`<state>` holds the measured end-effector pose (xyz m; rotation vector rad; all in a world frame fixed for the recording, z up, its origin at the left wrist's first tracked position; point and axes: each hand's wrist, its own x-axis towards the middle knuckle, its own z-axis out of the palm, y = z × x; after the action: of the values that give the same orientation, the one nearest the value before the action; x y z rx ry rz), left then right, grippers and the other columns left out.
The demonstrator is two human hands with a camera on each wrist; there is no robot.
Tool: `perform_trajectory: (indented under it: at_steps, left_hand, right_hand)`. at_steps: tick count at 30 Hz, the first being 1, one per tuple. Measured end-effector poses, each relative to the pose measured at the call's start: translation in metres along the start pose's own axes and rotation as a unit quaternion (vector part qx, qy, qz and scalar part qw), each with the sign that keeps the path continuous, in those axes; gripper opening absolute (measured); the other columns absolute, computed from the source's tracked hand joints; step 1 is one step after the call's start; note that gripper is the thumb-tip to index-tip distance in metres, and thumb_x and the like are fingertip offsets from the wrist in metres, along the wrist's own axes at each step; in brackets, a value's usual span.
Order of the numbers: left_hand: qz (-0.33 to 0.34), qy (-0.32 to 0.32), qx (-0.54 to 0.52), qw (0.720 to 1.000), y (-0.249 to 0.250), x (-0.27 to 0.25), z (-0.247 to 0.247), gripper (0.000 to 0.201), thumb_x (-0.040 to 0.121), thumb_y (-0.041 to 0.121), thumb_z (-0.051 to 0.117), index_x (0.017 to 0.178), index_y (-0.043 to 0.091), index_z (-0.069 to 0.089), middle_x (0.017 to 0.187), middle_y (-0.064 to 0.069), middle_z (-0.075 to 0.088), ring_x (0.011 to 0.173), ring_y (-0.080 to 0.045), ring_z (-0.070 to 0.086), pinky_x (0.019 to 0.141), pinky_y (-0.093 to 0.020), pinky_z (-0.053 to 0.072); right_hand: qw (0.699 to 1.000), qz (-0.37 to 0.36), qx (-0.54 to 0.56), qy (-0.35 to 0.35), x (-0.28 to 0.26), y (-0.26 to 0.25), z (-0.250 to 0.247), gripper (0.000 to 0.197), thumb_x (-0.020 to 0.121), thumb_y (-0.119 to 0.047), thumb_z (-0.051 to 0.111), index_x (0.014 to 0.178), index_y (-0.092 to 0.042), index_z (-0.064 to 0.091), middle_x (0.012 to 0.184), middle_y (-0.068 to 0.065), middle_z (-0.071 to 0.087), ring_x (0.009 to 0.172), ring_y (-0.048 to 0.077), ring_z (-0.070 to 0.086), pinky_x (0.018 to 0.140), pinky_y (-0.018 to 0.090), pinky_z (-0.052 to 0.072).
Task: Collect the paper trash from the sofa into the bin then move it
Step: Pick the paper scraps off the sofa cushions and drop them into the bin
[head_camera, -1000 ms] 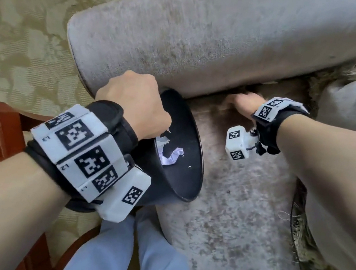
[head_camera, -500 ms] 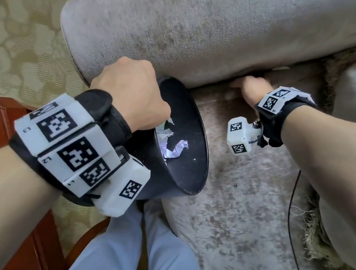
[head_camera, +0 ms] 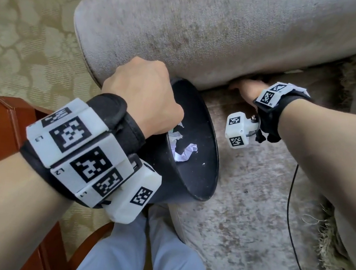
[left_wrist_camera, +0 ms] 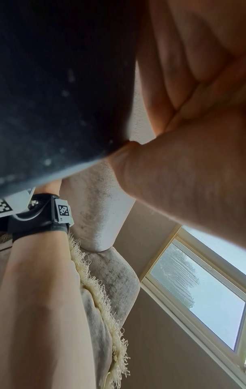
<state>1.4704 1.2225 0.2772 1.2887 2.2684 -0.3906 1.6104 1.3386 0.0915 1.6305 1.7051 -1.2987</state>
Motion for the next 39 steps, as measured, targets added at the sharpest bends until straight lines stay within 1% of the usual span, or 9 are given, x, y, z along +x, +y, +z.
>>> perform_trajectory:
  at_steps: [8, 13, 15, 20, 25, 27, 30, 34, 39]
  left_hand:
    - [-0.008, 0.001, -0.002, 1.0, -0.002, -0.002, 0.001, 0.023, 0.069, 0.016, 0.058, 0.059, 0.01, 0.038, 0.06, -0.008, 0.038, 0.067, -0.034, 0.047, 0.06, -0.034, 0.039]
    - [-0.015, -0.023, -0.004, 1.0, 0.0, -0.001, -0.004, 0.019, 0.07, 0.016, 0.058, 0.061, 0.01, 0.042, 0.064, -0.009, 0.04, 0.072, -0.035, 0.05, 0.063, -0.035, 0.043]
    - [-0.016, -0.029, 0.001, 0.999, 0.003, -0.002, -0.005, 0.019, 0.071, 0.017, 0.058, 0.062, 0.01, 0.043, 0.064, -0.009, 0.041, 0.074, -0.035, 0.051, 0.064, -0.035, 0.045]
    - [-0.008, -0.028, 0.011, 1.0, 0.005, -0.001, -0.003, 0.018, 0.07, 0.018, 0.058, 0.062, 0.01, 0.043, 0.065, -0.009, 0.043, 0.073, -0.035, 0.053, 0.065, -0.034, 0.047]
    - [-0.003, -0.029, 0.014, 0.999, 0.006, -0.001, -0.003, 0.017, 0.069, 0.017, 0.057, 0.062, 0.008, 0.044, 0.065, -0.011, 0.045, 0.073, -0.035, 0.054, 0.063, -0.034, 0.046]
    - [-0.007, -0.032, 0.011, 0.999, 0.008, -0.002, -0.004, 0.017, 0.07, 0.016, 0.057, 0.062, 0.009, 0.044, 0.065, -0.01, 0.042, 0.075, -0.035, 0.053, 0.066, -0.036, 0.049]
    - [-0.007, -0.036, 0.006, 0.999, 0.013, -0.001, -0.005, 0.016, 0.071, 0.016, 0.056, 0.063, 0.011, 0.043, 0.065, -0.008, 0.038, 0.075, -0.034, 0.05, 0.068, -0.036, 0.049]
    - [-0.014, -0.032, 0.004, 0.999, 0.016, 0.002, -0.005, 0.019, 0.071, 0.016, 0.056, 0.061, 0.013, 0.04, 0.065, -0.007, 0.036, 0.074, -0.033, 0.047, 0.065, -0.034, 0.045]
    - [-0.014, -0.041, 0.001, 0.999, 0.021, 0.005, -0.005, 0.02, 0.071, 0.015, 0.056, 0.061, 0.015, 0.039, 0.064, -0.004, 0.036, 0.072, -0.032, 0.046, 0.065, -0.033, 0.042]
  right_hand:
    - [0.993, 0.006, 0.114, 0.019, -0.014, 0.018, -0.005, 0.042, 0.094, -0.033, 0.049, 0.13, -0.013, 0.058, 0.138, 0.016, 0.053, 0.128, 0.034, 0.049, 0.105, 0.036, 0.039]
    - [0.963, -0.078, 0.258, 0.006, -0.055, 0.023, 0.009, 0.021, 0.086, -0.017, 0.056, 0.074, -0.02, 0.073, 0.079, -0.003, 0.073, 0.079, 0.015, 0.066, 0.08, 0.034, 0.052]
    - [0.938, -0.07, 0.336, -0.049, -0.079, 0.016, 0.019, 0.023, 0.081, -0.018, 0.058, 0.062, -0.017, 0.069, 0.061, -0.004, 0.069, 0.057, 0.012, 0.053, 0.059, 0.028, 0.04]
    - [0.946, -0.081, 0.182, -0.254, -0.11, -0.003, 0.04, 0.021, 0.08, -0.024, 0.06, 0.08, -0.009, 0.075, 0.076, 0.004, 0.072, 0.076, 0.014, 0.057, 0.069, 0.03, 0.036]
    - [0.975, -0.027, 0.204, -0.078, -0.086, 0.02, 0.017, 0.016, 0.084, -0.024, 0.058, 0.088, -0.014, 0.07, 0.097, 0.003, 0.074, 0.069, 0.016, 0.061, 0.058, 0.026, 0.043]
    - [0.998, -0.007, 0.067, 0.004, -0.068, 0.037, 0.003, 0.033, 0.082, -0.031, 0.058, 0.108, -0.013, 0.067, 0.116, 0.007, 0.066, 0.093, 0.024, 0.065, 0.08, 0.033, 0.053]
    - [0.992, 0.074, 0.0, 0.1, -0.05, 0.053, -0.016, 0.057, 0.079, -0.041, 0.058, 0.132, -0.023, 0.055, 0.15, 0.012, 0.036, 0.13, 0.037, 0.044, 0.112, 0.039, 0.035]
    - [0.992, 0.052, -0.091, 0.068, -0.028, 0.049, -0.04, 0.046, 0.094, -0.03, 0.045, 0.139, -0.02, 0.049, 0.153, 0.014, 0.032, 0.14, 0.035, 0.028, 0.115, 0.037, 0.023]
    - [0.99, 0.036, -0.137, 0.009, 0.013, 0.046, -0.043, 0.037, 0.094, -0.035, 0.051, 0.124, -0.015, 0.06, 0.134, 0.016, 0.053, 0.124, 0.036, 0.049, 0.103, 0.037, 0.039]
